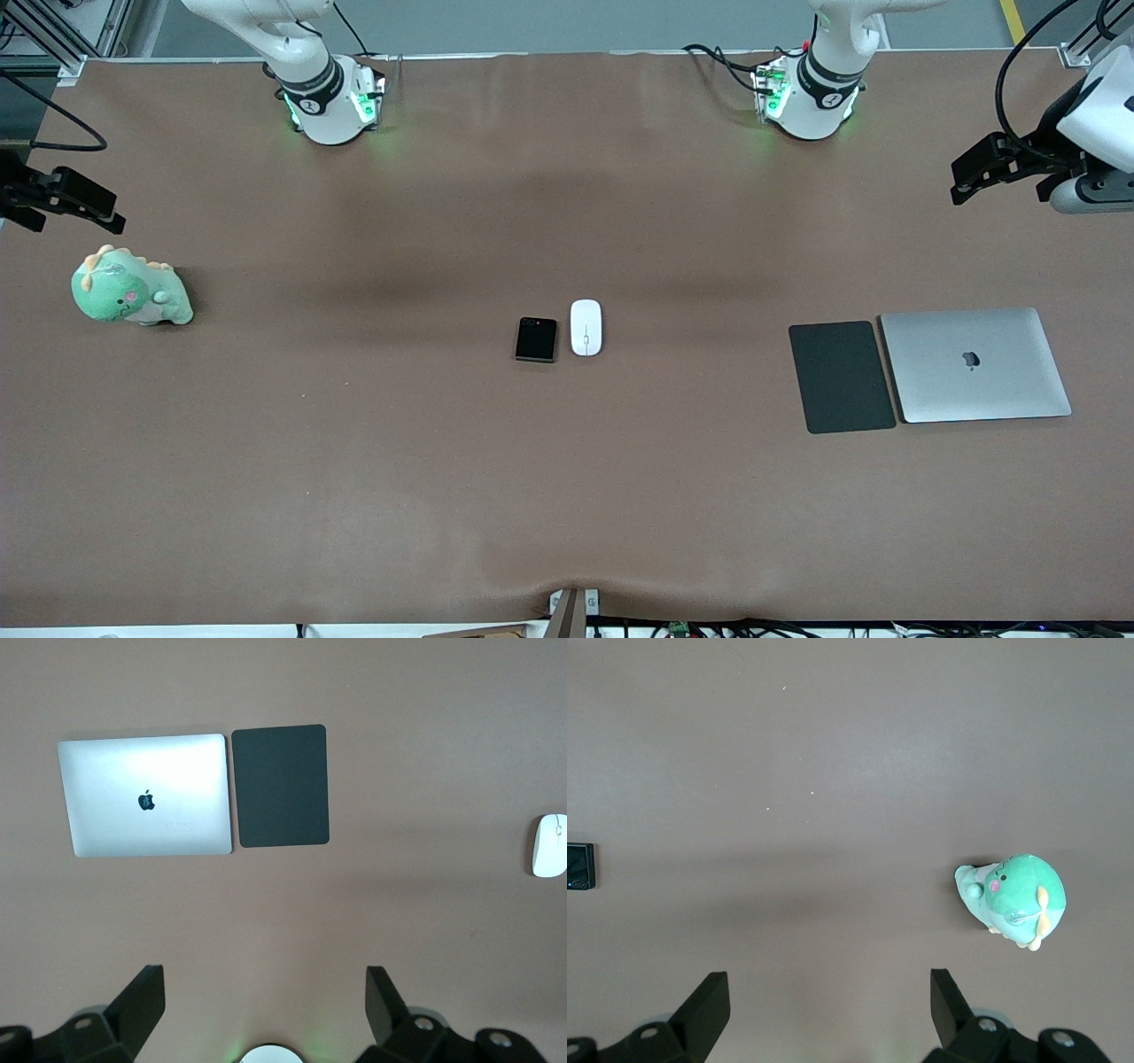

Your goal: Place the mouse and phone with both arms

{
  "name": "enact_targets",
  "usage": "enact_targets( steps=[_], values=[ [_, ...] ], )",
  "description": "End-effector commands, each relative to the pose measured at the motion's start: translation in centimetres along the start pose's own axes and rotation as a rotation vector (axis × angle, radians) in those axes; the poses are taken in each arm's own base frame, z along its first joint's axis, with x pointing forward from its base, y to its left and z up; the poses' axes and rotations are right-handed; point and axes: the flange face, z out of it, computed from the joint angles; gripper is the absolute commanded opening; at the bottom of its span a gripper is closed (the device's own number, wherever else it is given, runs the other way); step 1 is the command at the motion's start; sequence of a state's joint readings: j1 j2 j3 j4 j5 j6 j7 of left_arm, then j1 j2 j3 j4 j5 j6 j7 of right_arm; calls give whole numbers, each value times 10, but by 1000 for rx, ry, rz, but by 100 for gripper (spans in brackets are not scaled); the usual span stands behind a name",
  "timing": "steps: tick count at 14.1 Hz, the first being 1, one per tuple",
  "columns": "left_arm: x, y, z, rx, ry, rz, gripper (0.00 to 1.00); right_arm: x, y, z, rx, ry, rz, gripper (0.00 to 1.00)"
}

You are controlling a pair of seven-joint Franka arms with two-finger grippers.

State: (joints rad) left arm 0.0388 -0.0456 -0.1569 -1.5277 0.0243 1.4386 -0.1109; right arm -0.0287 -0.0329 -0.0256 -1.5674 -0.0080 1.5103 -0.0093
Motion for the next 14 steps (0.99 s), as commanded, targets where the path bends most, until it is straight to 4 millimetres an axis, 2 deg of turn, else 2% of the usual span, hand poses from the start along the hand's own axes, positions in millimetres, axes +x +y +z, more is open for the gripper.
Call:
enact_targets(
  steps=[1,6,8,11,14],
  values=[
    [1,-2,-5,-20,-3,18,100,0,-1,-4,-12,0,-3,100],
    [2,0,-4,-24,-5,14,100,1,-1,-4,-12,4,-3,100],
    [8,3,-1,-26,-10,12,100,2,7,-5,-14,10,11,100],
    [17,7,7,-33,-24,23,100,1,8,-6,-12,9,13,100],
    [30,19,29,-34,-57,38,100,0,8,-5,-12,2,13,100]
  ],
)
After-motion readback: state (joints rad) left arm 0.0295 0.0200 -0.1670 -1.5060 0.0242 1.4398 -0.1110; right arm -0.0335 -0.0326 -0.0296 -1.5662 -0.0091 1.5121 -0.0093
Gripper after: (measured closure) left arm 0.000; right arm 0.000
